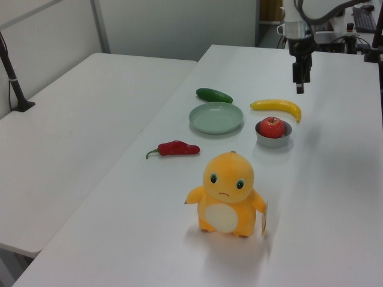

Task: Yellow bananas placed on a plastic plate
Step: 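Move the open gripper down over the yellow banana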

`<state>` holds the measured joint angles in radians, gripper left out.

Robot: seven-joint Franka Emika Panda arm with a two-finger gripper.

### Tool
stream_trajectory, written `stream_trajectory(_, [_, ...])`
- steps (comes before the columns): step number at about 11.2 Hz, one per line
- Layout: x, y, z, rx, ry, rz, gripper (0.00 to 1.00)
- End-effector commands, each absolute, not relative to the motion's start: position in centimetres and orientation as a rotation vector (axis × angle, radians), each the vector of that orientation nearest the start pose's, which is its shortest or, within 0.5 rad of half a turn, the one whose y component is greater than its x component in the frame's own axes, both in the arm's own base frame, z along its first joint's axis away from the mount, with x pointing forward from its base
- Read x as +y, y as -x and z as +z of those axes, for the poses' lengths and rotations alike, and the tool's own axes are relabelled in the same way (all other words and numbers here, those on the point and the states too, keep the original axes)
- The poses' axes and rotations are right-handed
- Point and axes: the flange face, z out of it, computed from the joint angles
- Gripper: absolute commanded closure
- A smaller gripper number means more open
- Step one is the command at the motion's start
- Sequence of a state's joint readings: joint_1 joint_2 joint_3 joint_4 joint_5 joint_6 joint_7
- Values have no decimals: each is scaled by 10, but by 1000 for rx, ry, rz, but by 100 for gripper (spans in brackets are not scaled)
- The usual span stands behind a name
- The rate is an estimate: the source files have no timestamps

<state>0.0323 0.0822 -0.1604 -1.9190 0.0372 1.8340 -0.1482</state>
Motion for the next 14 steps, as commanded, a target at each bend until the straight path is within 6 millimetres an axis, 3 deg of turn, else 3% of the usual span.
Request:
stream_trajectory(1, [-100,-572,406,58,3133,65,0])
stream_trajectory(4, [-123,-590,395,108,3167,-143,0])
stream_trajectory(12, [-154,-601,330,115,3218,-151,1])
stream_trajectory(14, [-155,-601,326,113,3219,-141,25])
